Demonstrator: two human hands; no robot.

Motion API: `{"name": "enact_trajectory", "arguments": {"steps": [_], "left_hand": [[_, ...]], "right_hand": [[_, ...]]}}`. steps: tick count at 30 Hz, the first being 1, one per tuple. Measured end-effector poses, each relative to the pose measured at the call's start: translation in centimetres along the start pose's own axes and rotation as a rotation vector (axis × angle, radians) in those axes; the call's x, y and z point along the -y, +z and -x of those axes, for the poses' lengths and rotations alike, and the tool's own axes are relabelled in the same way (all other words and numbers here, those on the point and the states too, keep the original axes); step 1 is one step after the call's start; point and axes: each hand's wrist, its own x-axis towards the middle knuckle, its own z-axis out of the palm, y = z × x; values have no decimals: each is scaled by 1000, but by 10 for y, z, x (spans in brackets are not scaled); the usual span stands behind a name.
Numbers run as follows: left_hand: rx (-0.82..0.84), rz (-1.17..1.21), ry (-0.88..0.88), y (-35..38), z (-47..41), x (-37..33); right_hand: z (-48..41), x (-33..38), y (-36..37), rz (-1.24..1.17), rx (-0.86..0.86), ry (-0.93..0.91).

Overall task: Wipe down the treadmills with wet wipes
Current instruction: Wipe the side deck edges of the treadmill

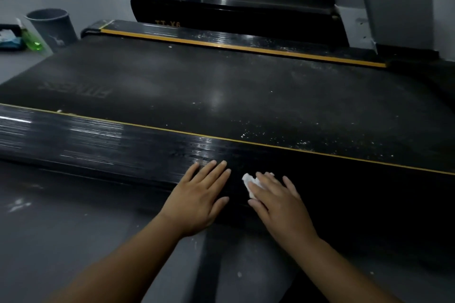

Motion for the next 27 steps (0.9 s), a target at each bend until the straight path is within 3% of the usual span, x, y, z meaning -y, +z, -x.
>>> {"name": "enact_trajectory", "arguments": {"steps": [5, 13, 21, 27], "left_hand": [[38, -87, -100, -15, 36, 54], [115, -217, -301, -43, 118, 162], [60, -215, -466, -76, 140, 272], [-22, -130, -695, -120, 187, 342]], "right_hand": [[-32, 49, 24, -219, -107, -109], [-84, 136, 56, -368, -41, -243], [-190, 252, 60, -156, -211, -466], [-260, 362, 45, -77, -80, -662]]}}
